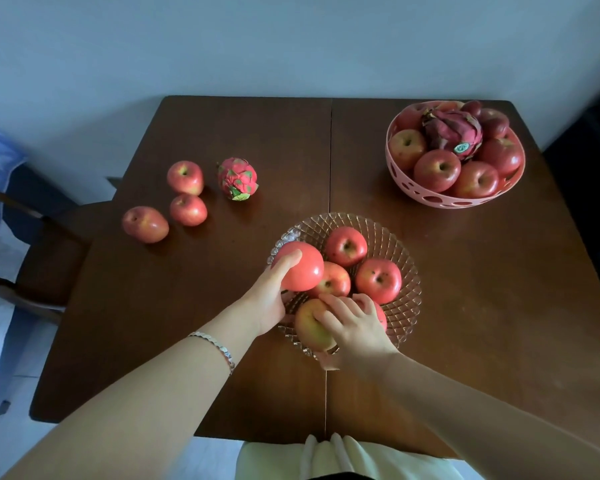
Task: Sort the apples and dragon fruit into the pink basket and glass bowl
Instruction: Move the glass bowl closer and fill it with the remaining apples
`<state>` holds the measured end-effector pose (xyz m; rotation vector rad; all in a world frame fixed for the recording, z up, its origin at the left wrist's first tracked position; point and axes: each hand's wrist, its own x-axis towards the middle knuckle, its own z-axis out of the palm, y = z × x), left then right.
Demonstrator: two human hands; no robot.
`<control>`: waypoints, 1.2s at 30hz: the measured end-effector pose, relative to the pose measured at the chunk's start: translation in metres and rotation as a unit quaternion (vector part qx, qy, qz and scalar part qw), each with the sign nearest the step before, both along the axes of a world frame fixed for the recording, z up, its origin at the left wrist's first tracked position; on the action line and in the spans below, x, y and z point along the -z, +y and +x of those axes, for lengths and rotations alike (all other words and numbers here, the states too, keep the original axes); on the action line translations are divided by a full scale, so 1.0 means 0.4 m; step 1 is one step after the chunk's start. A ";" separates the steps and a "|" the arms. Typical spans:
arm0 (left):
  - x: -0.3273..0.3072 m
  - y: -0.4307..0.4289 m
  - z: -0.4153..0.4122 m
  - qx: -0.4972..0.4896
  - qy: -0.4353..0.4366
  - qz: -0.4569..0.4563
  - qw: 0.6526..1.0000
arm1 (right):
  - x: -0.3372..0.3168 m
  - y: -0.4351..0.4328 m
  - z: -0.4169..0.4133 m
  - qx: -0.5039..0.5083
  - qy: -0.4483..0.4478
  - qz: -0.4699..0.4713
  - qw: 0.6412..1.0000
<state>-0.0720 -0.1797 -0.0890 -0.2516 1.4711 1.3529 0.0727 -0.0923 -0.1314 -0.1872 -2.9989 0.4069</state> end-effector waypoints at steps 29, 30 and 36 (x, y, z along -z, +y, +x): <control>-0.044 0.065 -0.130 0.402 0.558 -0.097 0.720 | -0.088 0.076 -0.140 0.143 -0.170 -0.128 0.967; -0.044 0.073 -0.136 0.417 0.557 -0.098 0.712 | -0.085 0.077 -0.148 0.137 -0.171 -0.103 0.970; -0.040 0.096 -0.149 0.475 0.535 -0.126 0.687 | -0.085 0.081 -0.182 0.148 -0.178 -0.063 0.971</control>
